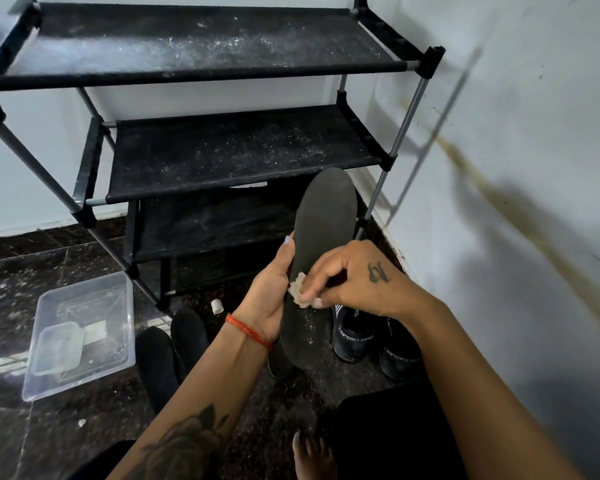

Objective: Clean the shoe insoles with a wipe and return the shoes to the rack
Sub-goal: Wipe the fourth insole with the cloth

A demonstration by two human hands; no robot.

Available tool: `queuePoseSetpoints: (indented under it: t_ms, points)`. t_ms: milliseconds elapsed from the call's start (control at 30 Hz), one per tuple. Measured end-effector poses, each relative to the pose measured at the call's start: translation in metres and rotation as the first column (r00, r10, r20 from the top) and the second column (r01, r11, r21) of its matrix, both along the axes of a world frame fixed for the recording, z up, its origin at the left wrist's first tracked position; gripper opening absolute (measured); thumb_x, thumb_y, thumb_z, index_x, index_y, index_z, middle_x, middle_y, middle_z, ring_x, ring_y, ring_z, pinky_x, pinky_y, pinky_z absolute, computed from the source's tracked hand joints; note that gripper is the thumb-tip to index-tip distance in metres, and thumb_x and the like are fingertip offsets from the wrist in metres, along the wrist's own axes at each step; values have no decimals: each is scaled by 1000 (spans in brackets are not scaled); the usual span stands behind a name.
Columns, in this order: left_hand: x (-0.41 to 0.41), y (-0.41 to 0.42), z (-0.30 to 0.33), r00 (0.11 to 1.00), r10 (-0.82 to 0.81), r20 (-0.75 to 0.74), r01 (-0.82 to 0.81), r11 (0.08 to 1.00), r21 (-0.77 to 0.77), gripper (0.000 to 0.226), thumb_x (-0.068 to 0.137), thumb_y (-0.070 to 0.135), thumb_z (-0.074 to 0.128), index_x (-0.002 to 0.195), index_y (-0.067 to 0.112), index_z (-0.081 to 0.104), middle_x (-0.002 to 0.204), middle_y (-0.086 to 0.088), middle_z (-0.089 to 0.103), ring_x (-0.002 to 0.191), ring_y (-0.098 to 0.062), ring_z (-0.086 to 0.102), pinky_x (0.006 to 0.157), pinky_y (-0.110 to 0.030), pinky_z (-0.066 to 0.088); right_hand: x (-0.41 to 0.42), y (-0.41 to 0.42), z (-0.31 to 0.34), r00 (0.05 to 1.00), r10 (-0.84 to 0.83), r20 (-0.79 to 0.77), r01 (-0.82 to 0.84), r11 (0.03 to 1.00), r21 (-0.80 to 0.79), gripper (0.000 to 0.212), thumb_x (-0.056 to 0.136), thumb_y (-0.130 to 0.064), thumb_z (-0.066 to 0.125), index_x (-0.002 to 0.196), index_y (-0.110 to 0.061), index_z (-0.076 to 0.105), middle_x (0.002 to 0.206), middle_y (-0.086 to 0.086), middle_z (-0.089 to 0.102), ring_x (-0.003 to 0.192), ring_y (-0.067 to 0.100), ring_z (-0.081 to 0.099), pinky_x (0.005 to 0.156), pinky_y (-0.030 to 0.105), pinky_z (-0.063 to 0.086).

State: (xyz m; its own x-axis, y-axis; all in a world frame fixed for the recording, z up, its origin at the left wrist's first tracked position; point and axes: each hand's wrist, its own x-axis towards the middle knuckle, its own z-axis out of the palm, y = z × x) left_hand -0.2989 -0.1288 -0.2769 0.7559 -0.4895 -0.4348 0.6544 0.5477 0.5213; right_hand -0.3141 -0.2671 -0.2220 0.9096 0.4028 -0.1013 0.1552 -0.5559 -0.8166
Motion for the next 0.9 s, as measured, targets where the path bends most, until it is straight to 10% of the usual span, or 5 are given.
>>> queuePoseSetpoints:
  t_ms: [233, 433, 567, 767, 900]
  points:
    - [2, -1, -2, 1000, 10, 7, -9, 1000, -8, 54, 99, 48, 32, 138, 14, 48, 127, -14, 61, 99, -24, 67, 87, -38, 55, 5, -10, -9, 868, -448, 217, 430, 894, 126, 22, 69, -1, 76, 79, -20, 75, 80, -8, 72, 70, 1, 66, 69, 14, 51]
    - [1, 0, -1, 1000, 1, 13, -1, 1000, 12, 54, 99, 47, 31, 111, 4, 62, 97, -15, 69, 81, -22, 71, 77, -31, 57, 6, 13, -15, 951, -205, 232, 203, 979, 32, 19, 68, -5, 78, 83, -16, 76, 81, -11, 67, 77, 2, 63, 78, 17, 49]
    - [0, 0, 1, 1000, 16, 7, -16, 1000, -16, 49, 97, 42, 37, 130, 10, 54, 121, -12, 64, 100, -21, 67, 86, -30, 55, -1, 3, -1, 999, -13, 31, 14, 1000, -17, 21, 64, 4, 75, 74, -15, 77, 78, -4, 72, 76, 7, 66, 77, 24, 53]
    - [3, 1, 1, 999, 25, 31, -24, 999, -35, 55, 94, 41, 41, 142, 14, 42, 139, -16, 51, 102, -25, 63, 87, -38, 54, 1, -11, 0, 912, -393, 117, 378, 916, 135, 30, 66, 6, 73, 65, -24, 72, 61, -12, 64, 58, -3, 57, 59, 8, 43]
    - [1, -1, 1, 999, 23, 30, -23, 1000, -7, 52, 99, 42, 36, 137, 9, 48, 124, -17, 61, 92, -24, 68, 78, -34, 59, 5, 1, -11, 917, -364, 160, 351, 930, 106, 18, 71, -2, 75, 75, -19, 72, 62, -17, 63, 62, 3, 62, 61, 9, 48]
